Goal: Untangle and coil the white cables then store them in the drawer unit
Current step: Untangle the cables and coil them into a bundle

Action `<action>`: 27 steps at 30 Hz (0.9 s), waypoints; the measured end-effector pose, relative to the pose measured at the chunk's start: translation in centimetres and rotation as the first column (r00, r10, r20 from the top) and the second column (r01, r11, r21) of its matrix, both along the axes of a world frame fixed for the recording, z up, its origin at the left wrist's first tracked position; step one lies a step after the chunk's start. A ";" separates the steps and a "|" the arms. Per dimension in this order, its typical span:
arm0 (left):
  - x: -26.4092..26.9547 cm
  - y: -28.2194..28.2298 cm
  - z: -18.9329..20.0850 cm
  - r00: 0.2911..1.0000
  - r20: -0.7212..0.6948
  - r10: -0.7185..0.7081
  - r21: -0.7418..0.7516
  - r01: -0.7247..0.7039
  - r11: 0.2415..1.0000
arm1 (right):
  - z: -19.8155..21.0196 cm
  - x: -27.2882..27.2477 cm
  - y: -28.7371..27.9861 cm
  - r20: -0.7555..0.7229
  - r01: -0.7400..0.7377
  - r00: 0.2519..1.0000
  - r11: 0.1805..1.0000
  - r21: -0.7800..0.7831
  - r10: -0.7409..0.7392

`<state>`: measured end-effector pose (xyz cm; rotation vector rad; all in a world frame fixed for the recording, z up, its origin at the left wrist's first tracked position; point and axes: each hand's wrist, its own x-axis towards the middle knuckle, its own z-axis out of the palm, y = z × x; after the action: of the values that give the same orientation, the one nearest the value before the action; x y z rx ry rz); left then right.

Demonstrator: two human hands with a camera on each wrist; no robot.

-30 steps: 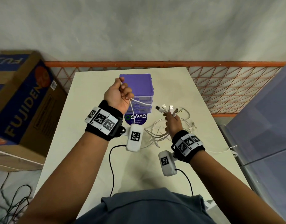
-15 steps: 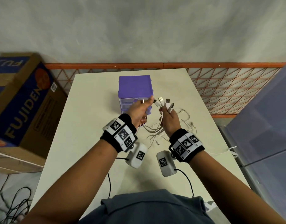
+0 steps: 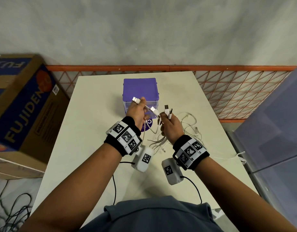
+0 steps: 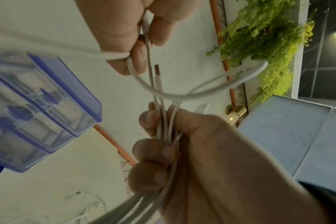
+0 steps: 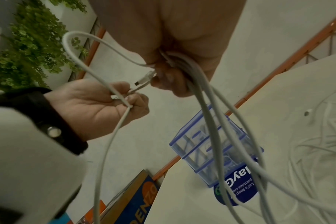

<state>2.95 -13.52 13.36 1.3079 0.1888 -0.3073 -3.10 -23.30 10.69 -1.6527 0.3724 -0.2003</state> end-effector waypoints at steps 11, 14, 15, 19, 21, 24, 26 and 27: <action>1.0 1.1 0.5 0.994 -0.062 0.090 -0.114 -0.097 0.989 | 0.0 0.4 -0.1 -0.026 -0.017 0.999 0.997 0.073 0.019; 1.9 1.9 1.0 0.981 -0.050 0.189 -0.137 -0.195 0.971 | -1.3 0.8 -1.4 -0.070 0.066 0.996 0.997 0.035 -0.063; 2.2 2.3 1.2 0.977 -0.049 0.208 -0.149 -0.213 0.966 | -1.8 0.9 -1.9 -0.092 0.103 0.991 0.995 0.012 -0.102; 2.8 3.4 1.4 0.979 -0.054 0.199 -0.202 -0.206 0.958 | -3.5 0.9 -3.6 -0.145 0.154 0.976 0.987 -0.048 -0.160; 2.8 3.4 1.3 0.984 -0.055 0.172 -0.211 -0.180 0.961 | -3.6 0.8 -3.7 -0.171 0.140 0.975 0.990 -0.033 -0.143; 2.3 3.3 1.1 0.993 -0.047 0.104 -0.203 -0.112 0.973 | -3.5 0.4 -3.2 -0.189 0.089 0.979 0.996 0.029 -0.082; 1.8 3.0 1.0 0.998 -0.047 0.043 -0.188 -0.051 0.981 | -3.1 0.3 -2.5 -0.165 0.037 0.986 0.993 0.115 -0.018; 1.3 2.8 0.9 0.998 -0.054 0.014 -0.172 -0.023 0.985 | -2.9 0.3 -2.1 -0.142 0.009 0.990 0.990 0.141 0.011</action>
<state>4.27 -10.71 14.23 1.1262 0.2139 -0.3356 -2.79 -25.42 7.81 -1.5314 0.4832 -0.0539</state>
